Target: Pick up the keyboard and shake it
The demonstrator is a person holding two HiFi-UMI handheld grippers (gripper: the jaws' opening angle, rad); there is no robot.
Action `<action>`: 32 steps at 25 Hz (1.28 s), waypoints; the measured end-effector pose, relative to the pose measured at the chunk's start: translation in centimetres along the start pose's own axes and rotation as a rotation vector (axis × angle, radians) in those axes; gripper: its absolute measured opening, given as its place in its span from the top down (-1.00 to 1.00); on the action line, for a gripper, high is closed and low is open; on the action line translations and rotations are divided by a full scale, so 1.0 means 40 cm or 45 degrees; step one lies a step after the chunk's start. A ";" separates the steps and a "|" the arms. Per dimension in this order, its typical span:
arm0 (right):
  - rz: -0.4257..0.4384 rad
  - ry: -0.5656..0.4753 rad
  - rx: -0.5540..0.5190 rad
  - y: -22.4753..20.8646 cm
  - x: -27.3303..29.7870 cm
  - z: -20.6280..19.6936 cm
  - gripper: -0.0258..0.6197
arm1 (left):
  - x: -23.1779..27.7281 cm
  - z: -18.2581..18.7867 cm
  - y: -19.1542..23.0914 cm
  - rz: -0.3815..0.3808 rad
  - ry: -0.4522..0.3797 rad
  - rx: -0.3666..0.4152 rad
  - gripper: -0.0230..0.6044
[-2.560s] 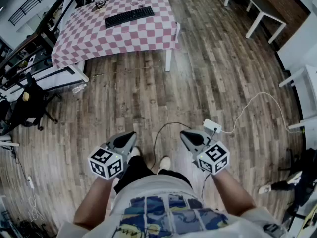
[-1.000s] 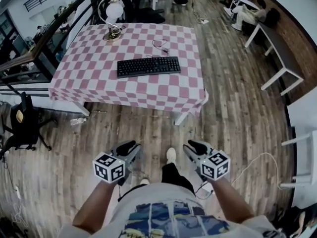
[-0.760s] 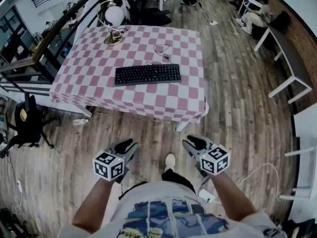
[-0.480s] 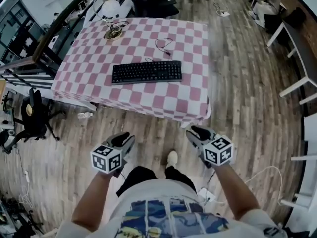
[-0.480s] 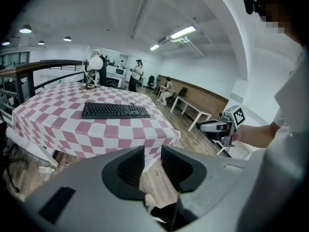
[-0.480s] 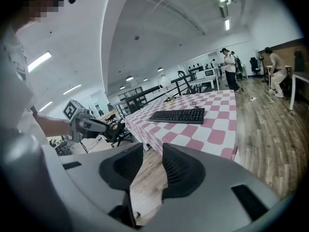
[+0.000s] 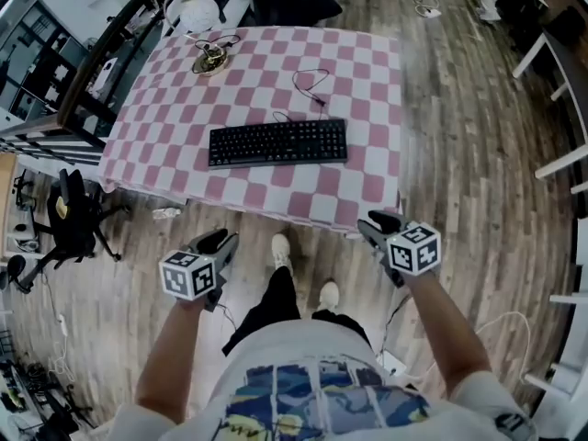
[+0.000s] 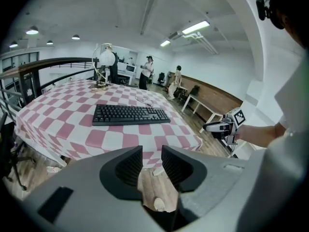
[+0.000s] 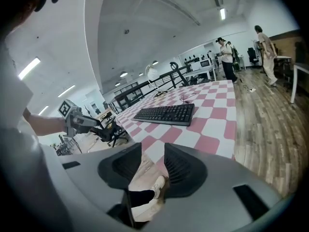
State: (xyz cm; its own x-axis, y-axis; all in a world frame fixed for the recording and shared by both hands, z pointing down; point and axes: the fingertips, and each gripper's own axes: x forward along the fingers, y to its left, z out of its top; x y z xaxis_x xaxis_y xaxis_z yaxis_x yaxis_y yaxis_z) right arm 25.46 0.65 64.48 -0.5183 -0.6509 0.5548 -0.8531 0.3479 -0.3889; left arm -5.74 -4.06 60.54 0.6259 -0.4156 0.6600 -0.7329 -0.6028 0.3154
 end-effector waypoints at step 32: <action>-0.199 0.422 0.234 -0.393 0.612 0.247 -0.19 | 0.518 0.247 0.698 -0.163 0.322 -0.197 0.08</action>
State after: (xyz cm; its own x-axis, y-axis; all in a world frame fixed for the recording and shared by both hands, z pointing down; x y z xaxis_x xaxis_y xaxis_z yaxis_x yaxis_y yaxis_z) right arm 26.79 -27.42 76.92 -0.3999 -0.4234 0.8129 -0.9138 0.1160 -0.3892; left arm -10.59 -36.23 76.28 0.6435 -0.1492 0.7508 -0.6966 -0.5207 0.4936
